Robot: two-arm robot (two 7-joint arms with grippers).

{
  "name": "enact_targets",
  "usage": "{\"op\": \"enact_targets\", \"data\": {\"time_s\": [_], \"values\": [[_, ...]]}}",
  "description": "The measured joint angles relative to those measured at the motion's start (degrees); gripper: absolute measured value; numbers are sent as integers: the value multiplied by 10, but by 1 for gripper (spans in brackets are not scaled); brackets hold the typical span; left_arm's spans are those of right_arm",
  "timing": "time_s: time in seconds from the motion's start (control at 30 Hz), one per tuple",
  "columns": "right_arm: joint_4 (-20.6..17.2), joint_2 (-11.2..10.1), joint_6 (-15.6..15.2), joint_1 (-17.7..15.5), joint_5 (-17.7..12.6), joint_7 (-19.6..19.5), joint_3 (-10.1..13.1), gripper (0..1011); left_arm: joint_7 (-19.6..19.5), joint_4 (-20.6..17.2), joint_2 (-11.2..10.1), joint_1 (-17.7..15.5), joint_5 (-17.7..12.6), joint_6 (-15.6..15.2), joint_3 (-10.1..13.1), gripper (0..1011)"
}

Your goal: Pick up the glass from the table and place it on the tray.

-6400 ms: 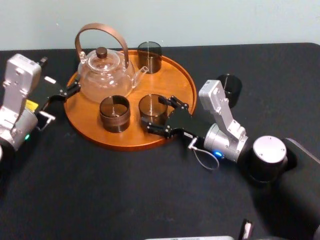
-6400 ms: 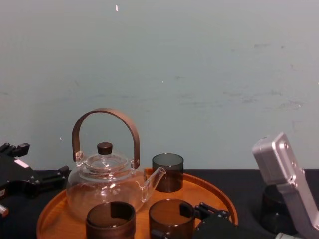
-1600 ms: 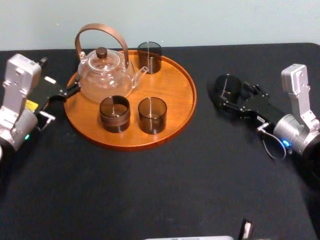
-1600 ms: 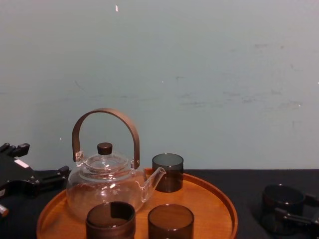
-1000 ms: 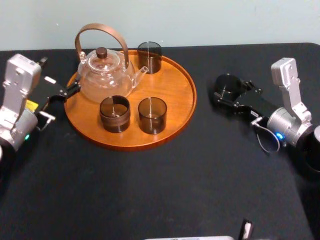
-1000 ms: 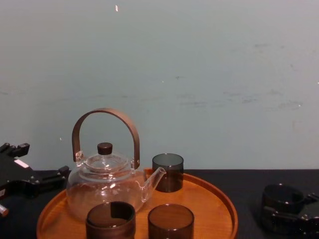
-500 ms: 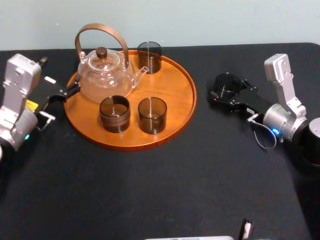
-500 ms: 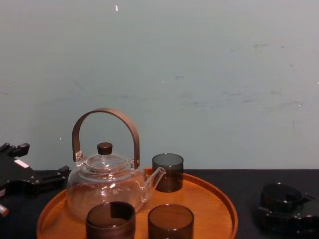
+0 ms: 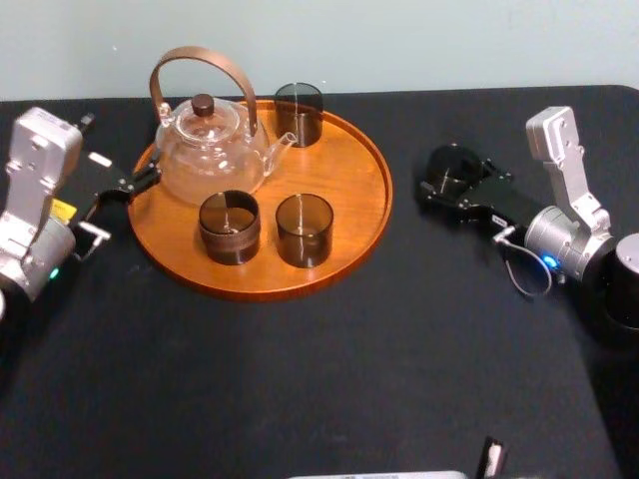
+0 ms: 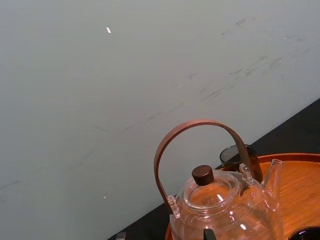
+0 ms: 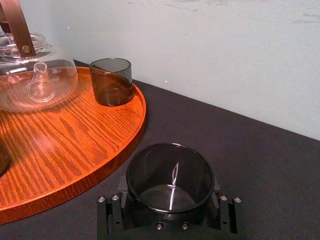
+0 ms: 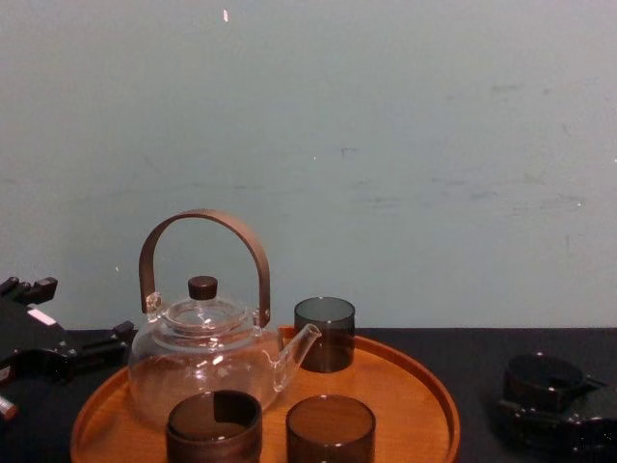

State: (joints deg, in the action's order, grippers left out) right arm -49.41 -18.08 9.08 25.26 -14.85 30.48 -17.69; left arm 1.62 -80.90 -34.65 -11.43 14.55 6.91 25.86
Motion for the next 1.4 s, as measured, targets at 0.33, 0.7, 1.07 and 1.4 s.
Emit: {"op": "enact_targets", "data": {"time_s": [0.33, 0.7, 1.07, 1.4], "values": [[0, 0, 0, -1, 0, 0, 1, 905, 0, 0, 0, 0, 0, 0, 0, 1001], [-18, -5, -3, -6, -3, 3, 1, 905, 0, 0, 0, 0, 0, 0, 0, 1001], [-91, -22, -22, -19, -3, 12, -13, 905, 0, 0, 0, 0, 0, 0, 0, 1001], [-98, -17, -20, 5, 7, 24, -41, 905, 0, 0, 0, 0, 0, 0, 0, 1001]]}}
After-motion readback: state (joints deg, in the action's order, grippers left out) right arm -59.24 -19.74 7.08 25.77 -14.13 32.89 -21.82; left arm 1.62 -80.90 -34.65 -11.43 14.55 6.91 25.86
